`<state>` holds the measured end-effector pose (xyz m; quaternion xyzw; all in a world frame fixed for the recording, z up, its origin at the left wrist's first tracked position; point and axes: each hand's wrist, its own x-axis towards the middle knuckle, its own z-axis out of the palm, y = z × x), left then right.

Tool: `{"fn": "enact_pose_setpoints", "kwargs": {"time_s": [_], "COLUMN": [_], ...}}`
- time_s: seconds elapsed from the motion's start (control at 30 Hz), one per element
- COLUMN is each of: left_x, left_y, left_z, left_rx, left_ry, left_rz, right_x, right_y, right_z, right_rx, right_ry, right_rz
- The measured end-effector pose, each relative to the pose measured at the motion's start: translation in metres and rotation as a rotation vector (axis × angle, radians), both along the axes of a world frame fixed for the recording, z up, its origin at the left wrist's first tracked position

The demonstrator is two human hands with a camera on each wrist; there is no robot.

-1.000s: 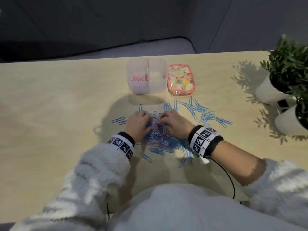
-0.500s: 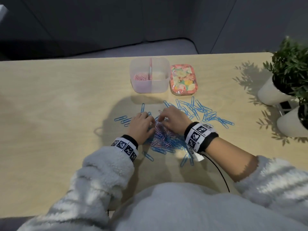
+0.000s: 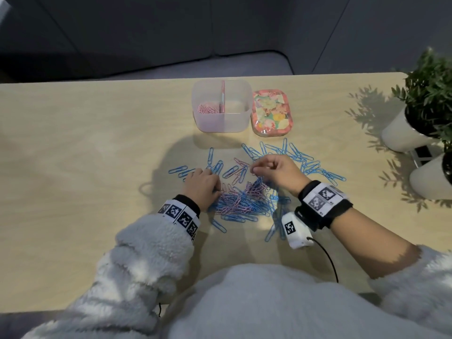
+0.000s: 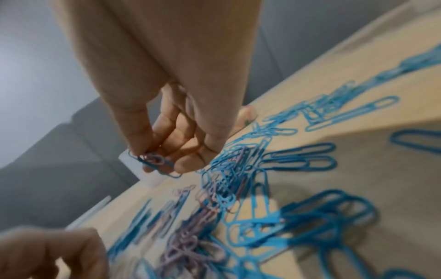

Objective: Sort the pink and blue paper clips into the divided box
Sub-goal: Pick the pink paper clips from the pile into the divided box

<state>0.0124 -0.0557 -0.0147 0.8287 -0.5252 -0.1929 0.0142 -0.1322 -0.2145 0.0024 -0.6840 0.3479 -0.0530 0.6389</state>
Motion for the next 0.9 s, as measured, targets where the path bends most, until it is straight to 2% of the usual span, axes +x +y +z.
{"fn": "enact_pose_setpoints", "kwargs": {"time_s": [0.1, 0.23, 0.3, 0.4, 0.43, 0.5, 0.63, 0.7, 0.77, 0.83, 0.9], "left_x": [-0.002, -0.006, -0.010, -0.015, -0.016, -0.015, -0.007, -0.001, 0.003, 0.006, 0.006], "left_y": [-0.006, -0.015, -0.020, -0.025, -0.026, -0.026, -0.023, -0.023, -0.025, -0.028, -0.031], "left_z": [0.002, 0.006, 0.005, 0.003, 0.003, 0.003, 0.006, 0.008, 0.011, 0.012, 0.010], "left_rx": [-0.014, 0.036, 0.071, 0.071, 0.063, 0.032, -0.121, -0.240, -0.302, -0.303, -0.272], "left_ry": [-0.043, -0.110, -0.110, -0.103, -0.091, -0.044, 0.161, 0.392, 0.709, 0.889, 0.857], "left_rz": [-0.003, 0.076, 0.070, 0.055, 0.060, 0.084, 0.171, 0.298, 0.459, 0.539, 0.497], "right_x": [-0.001, 0.002, 0.002, -0.001, -0.001, -0.001, 0.006, 0.012, 0.019, 0.028, 0.039], "right_y": [-0.009, -0.016, -0.016, -0.021, -0.023, -0.026, -0.028, -0.027, -0.025, -0.022, -0.021], "right_z": [0.004, 0.006, 0.006, 0.007, 0.007, 0.005, 0.004, 0.006, 0.007, 0.004, -0.004], "right_rx": [0.295, 0.405, 0.319, -0.003, -0.042, 0.002, 0.168, 0.243, 0.248, 0.071, -0.236], "right_ry": [-0.082, -0.075, 0.001, 0.181, 0.192, 0.138, -0.005, -0.019, 0.001, 0.089, 0.215], "right_rz": [-0.175, -0.199, -0.137, 0.065, 0.092, 0.050, -0.130, -0.220, -0.285, -0.209, -0.022]}}
